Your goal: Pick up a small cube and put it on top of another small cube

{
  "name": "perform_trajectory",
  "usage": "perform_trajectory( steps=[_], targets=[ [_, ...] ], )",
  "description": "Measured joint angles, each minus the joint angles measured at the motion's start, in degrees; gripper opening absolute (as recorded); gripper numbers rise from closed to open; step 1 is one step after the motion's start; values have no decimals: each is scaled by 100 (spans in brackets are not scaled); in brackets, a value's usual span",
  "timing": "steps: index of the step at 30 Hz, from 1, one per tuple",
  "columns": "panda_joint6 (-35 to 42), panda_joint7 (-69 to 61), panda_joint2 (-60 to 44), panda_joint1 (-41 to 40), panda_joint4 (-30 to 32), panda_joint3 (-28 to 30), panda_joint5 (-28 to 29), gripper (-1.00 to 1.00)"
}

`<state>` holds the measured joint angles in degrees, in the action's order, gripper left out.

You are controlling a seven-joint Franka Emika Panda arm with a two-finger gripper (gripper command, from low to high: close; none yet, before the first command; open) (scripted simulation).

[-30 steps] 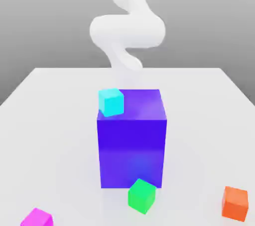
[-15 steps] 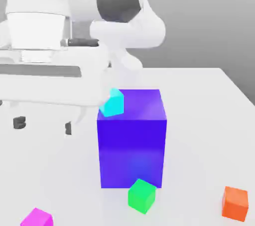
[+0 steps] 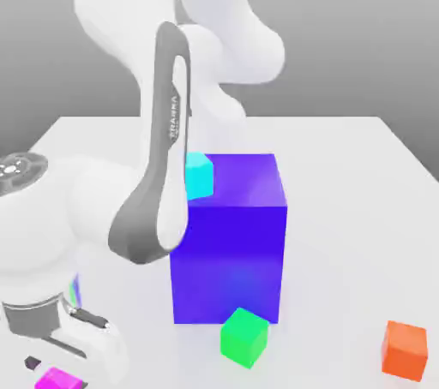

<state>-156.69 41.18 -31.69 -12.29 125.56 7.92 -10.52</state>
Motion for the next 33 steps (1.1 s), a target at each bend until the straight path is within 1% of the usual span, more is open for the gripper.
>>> perform_trajectory(
  steps=[5, 9, 11, 21, 33],
  targets=[
    [-47, -12, -63, -15, -14, -19, -17, -100],
    [395, 103, 513, 108, 120, 141, 141, -100],
    [544, 55, 762, 200, 181, 191, 317, -100],
    [511, -1843, 1158, 206, 489, -155, 1129, -100],
    [479, -4401, 1557, 61, 848, -718, 1881, -100]
  ],
)
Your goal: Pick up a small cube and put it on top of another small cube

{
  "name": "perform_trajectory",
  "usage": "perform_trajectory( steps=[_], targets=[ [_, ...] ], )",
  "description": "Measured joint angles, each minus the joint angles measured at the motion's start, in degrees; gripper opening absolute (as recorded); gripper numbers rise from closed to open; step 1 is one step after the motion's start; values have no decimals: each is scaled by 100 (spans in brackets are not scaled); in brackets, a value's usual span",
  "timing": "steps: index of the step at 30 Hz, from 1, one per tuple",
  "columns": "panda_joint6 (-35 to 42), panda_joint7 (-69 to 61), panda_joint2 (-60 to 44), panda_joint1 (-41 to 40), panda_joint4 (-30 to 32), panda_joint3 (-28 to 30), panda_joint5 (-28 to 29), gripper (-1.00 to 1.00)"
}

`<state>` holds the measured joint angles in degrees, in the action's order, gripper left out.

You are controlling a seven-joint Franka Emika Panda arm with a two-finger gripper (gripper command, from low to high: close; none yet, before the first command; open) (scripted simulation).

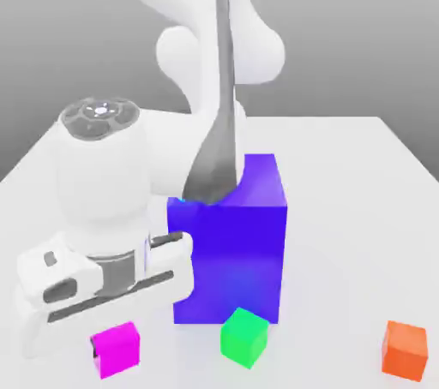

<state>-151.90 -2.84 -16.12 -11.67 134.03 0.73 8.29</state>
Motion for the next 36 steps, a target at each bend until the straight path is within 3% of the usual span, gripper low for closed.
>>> perform_trajectory(
  steps=[18, 36],
  targets=[
    [-42, -4215, 547, -235, 534, -896, 594, -100],
    [-160, -8894, 1037, -371, 1095, -1763, 541, -100]
  ],
)
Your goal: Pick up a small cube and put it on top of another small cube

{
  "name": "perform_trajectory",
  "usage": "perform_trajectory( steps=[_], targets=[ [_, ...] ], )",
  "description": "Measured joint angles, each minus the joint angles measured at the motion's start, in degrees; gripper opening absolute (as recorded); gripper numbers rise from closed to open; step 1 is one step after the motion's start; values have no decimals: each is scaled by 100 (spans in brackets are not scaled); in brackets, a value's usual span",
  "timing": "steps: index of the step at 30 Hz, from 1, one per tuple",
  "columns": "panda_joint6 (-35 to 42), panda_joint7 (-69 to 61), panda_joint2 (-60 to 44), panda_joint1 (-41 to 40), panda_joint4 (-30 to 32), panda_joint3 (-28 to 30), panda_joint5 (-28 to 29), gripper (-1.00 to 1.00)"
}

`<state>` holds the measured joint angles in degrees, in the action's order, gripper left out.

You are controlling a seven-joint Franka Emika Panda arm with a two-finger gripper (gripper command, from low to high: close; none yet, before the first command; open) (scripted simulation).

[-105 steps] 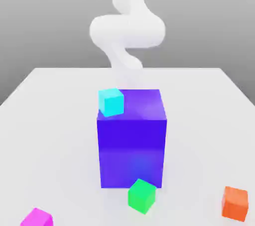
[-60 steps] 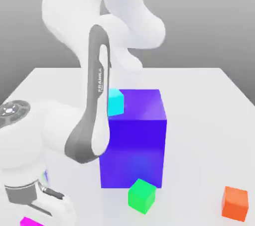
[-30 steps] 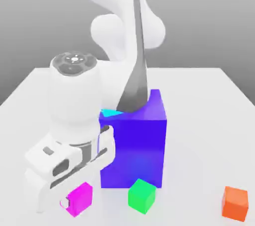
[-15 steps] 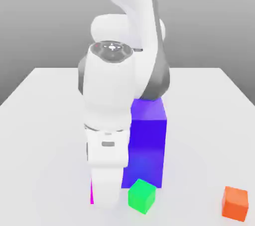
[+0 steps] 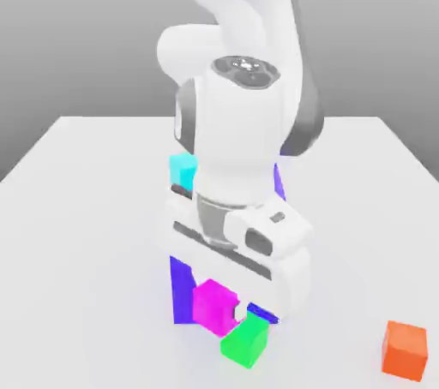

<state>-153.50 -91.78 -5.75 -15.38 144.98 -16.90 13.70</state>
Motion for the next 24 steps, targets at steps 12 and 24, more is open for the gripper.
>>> perform_trajectory(
  steps=[12, 24],
  targets=[
    [95, -3654, 426, 36, 495, -341, -969, -100],
    [-756, -3448, -581, 257, 513, 110, -417, 100]
  ],
)
